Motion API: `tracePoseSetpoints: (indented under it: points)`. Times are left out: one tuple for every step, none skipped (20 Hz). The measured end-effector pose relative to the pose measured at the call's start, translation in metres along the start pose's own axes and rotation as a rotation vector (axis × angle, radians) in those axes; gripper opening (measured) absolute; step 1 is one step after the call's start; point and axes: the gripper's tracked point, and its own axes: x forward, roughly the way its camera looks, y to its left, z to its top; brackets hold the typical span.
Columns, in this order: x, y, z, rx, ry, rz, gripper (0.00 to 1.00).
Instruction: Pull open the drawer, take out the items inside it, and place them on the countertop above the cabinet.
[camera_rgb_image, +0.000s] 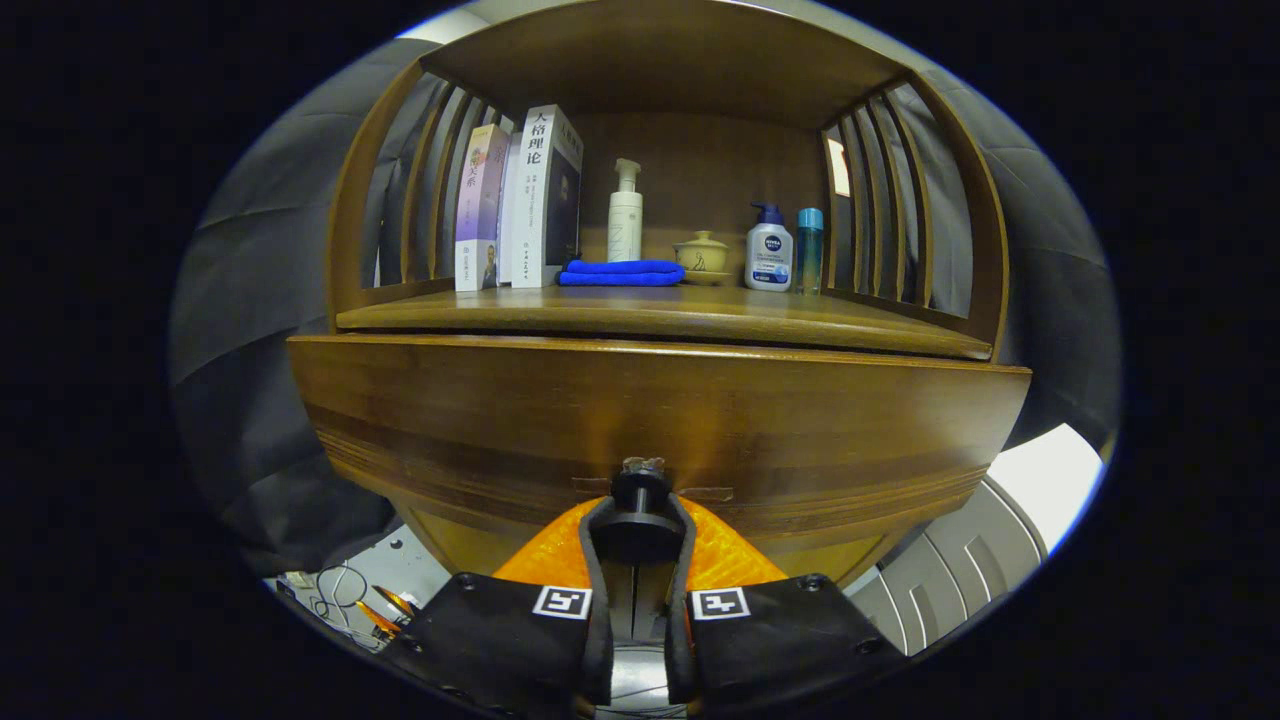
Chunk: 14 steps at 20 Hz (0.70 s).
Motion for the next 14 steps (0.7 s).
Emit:
tracePoseSetpoints:
  points:
    - [-0.005, 0.000, -0.001, -0.004, 0.000, 0.002, 0.23]
    - [-0.011, 0.000, -0.003, -0.007, 0.001, 0.004, 0.23]
    - [-0.016, 0.001, -0.006, -0.010, 0.003, 0.007, 0.23]
    - [-0.022, 0.001, -0.007, -0.011, 0.005, 0.011, 0.22]
    - [-0.027, 0.002, -0.009, -0.013, 0.007, 0.015, 0.23]
    - [-0.032, 0.002, -0.011, -0.015, 0.009, 0.020, 0.22]
    - [-0.037, 0.002, -0.013, -0.015, 0.013, 0.022, 0.23]
    - [-0.041, 0.003, -0.015, -0.014, 0.016, 0.025, 0.23]
    - [-0.047, 0.003, -0.016, -0.015, 0.019, 0.028, 0.23]
    - [-0.051, 0.004, -0.018, -0.014, 0.020, 0.030, 0.23]
    - [-0.056, 0.004, -0.019, -0.016, 0.021, 0.033, 0.23]
    - [-0.061, 0.004, -0.021, -0.018, 0.023, 0.036, 0.23]
    - [-0.065, 0.004, -0.023, -0.022, 0.024, 0.038, 0.23]
    - [-0.068, 0.005, -0.026, -0.026, 0.025, 0.041, 0.23]
